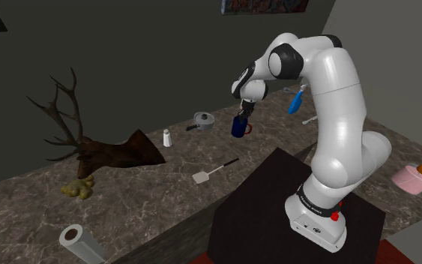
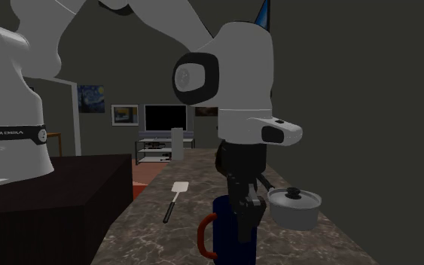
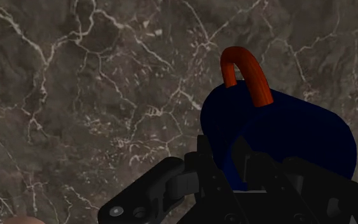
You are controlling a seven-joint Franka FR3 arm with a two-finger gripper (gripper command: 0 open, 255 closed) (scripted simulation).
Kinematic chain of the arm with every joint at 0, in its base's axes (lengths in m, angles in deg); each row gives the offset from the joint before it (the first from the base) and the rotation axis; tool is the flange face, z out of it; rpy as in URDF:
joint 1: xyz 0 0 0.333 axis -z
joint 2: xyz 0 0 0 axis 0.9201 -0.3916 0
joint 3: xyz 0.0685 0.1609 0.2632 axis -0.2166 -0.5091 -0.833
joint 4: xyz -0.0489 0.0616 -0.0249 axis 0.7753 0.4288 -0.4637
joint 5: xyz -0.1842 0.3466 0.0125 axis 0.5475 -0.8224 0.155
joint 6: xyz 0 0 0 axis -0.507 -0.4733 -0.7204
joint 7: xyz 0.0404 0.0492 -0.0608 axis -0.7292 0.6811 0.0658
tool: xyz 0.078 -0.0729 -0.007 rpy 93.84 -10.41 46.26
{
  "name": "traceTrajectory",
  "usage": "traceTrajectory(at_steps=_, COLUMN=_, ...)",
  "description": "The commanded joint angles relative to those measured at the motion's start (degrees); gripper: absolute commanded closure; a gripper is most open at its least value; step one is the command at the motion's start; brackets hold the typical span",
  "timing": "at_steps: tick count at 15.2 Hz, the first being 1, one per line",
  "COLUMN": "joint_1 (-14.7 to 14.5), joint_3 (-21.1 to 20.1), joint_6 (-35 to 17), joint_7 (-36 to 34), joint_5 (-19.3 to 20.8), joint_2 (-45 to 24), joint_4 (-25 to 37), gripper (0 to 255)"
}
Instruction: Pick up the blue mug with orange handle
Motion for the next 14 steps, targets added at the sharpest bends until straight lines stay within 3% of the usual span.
traceTrajectory(at_steps=1, joint_1=-0.03, joint_3=0.0, joint_6=0.0, joint_7=-0.05, joint_5=0.0, joint_2=-0.04, joint_4=-0.02, gripper=255)
traceTrajectory(at_steps=14, joint_1=-2.26, joint_3=3.02, joint_6=5.79, joint_7=-2.26, joint_5=3.13, joint_2=8.13, joint_4=-2.37, gripper=255)
